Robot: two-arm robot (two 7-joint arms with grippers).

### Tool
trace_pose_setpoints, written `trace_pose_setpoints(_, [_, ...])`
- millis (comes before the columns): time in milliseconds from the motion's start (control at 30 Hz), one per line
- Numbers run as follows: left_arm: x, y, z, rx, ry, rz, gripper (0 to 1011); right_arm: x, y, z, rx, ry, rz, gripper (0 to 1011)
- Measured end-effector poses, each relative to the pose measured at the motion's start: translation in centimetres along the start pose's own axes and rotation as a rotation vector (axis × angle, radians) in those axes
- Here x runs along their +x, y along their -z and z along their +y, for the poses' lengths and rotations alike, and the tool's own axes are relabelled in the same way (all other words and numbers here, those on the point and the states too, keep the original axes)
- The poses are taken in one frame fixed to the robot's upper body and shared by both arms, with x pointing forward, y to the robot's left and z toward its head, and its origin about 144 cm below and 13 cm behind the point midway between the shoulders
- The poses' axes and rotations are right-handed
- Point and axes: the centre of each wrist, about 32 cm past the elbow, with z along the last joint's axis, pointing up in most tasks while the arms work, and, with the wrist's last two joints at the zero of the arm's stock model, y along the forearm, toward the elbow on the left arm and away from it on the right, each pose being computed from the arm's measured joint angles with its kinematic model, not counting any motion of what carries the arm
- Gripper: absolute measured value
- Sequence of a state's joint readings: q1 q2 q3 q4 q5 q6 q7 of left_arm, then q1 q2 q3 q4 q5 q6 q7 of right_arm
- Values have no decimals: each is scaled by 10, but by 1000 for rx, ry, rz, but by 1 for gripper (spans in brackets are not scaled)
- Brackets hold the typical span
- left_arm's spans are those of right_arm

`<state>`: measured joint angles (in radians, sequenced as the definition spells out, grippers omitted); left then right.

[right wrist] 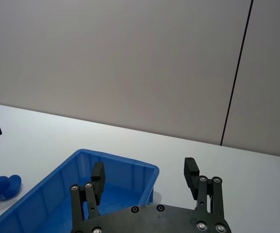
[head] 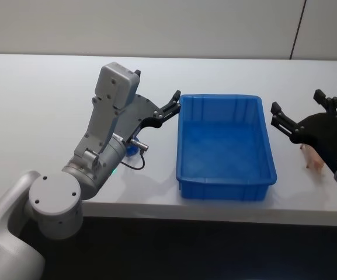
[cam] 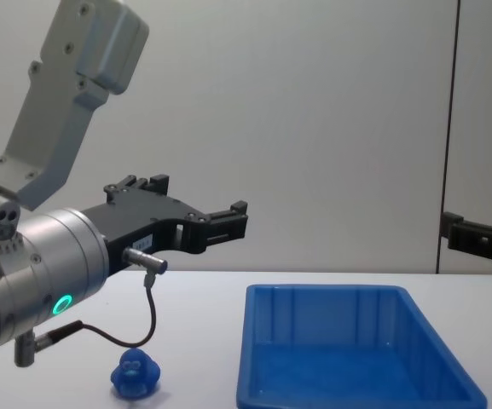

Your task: Pick up the two dolls from the table and place them into the box.

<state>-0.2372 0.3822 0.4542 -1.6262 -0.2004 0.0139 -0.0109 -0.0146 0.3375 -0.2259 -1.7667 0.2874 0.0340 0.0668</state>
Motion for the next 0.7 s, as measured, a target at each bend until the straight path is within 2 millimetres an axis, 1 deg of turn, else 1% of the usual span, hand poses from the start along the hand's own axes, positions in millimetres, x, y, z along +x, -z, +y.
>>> trace_pose_setpoints(700, [0,0,0,0,0,0,1001,0,0,0,0,0,0,1001])
